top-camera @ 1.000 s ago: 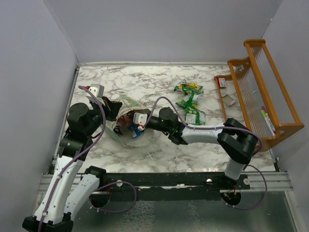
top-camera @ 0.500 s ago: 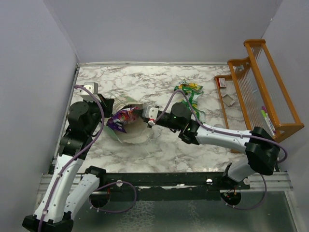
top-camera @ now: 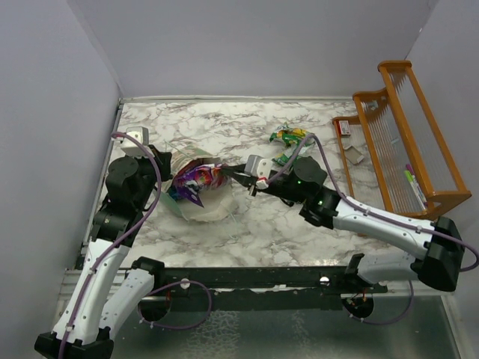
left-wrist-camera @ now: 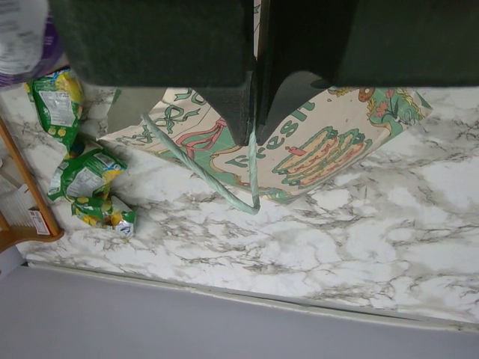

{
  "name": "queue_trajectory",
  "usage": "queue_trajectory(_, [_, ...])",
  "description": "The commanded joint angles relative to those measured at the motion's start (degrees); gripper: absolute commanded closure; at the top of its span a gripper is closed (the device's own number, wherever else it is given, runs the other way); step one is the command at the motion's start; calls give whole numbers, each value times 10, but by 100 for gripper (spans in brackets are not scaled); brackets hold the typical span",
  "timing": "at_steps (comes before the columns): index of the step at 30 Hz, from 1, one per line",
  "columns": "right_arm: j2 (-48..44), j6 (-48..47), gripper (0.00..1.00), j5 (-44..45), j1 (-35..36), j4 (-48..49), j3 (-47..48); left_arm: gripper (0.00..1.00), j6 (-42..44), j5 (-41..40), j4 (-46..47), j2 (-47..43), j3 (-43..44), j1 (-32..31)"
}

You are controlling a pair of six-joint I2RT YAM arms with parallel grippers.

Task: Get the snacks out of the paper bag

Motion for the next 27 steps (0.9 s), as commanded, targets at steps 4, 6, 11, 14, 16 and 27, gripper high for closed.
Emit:
queue_trajectory(4, [-103,57,99,112,3,-77,13,100,16,-41,-4,-8,0,-1])
queue_trajectory(6, [-129,57,99,143,2,-97,12,100,19,-46,-8,-7,2,-1])
queue_trajectory(11, [-182,63,99,197,3,-114,-1,100,26,-58,-4,-12,-8,-1])
queue_trajectory(14, [-186,70,99,267,2,-124,2,100,27,-59,-7,-14,-8,-2])
queue_trajectory(16, [-179,83,99,350,2,-120,-4,100,26,-59,-4,-16,-10,-2])
queue_trajectory(27, [-83,259,99,374,-109,-126,-76,100,25,-51,-32,-29,7,-2])
